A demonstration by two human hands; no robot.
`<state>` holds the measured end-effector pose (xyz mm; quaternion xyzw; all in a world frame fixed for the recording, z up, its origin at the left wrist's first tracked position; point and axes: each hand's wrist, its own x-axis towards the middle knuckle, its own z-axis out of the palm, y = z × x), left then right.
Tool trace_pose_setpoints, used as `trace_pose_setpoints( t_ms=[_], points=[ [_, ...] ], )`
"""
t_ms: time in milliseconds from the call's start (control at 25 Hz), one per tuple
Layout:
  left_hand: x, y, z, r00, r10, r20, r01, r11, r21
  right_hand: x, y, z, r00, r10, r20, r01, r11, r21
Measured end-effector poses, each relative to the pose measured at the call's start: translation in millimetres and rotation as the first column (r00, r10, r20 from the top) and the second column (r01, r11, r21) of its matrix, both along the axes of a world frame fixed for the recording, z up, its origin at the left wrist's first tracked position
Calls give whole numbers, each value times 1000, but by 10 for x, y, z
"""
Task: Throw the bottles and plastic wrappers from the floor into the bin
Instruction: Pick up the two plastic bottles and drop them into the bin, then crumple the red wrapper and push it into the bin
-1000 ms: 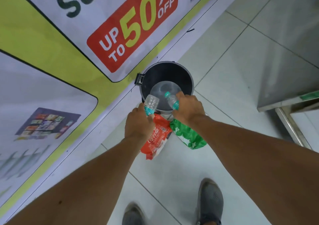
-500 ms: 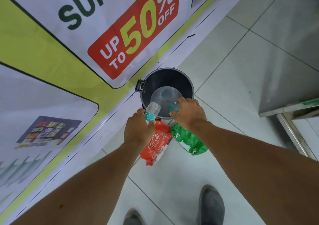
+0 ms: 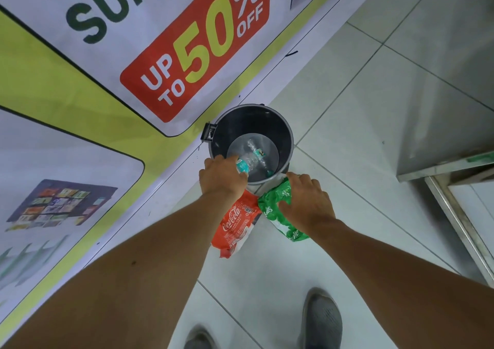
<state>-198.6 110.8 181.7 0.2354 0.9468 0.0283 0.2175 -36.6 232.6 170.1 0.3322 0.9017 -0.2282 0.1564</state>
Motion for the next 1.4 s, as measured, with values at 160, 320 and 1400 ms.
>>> trace_pose_setpoints(
  t_ms=[160,320,1400],
  points=[
    [60,99,-105,999,-41,-26,41,999,-2,16,-45,-73,999,9,32,-9,1000,-11],
    [55,87,-137,993,-84,-85,91,992,84,74,-79,-135,998,21,63,-20,1000,-24],
    [874,-1733,-2485,988,-107,111,111,993,-36,-516,-1185,-2310,886,459,67,-460,888,13]
  ],
)
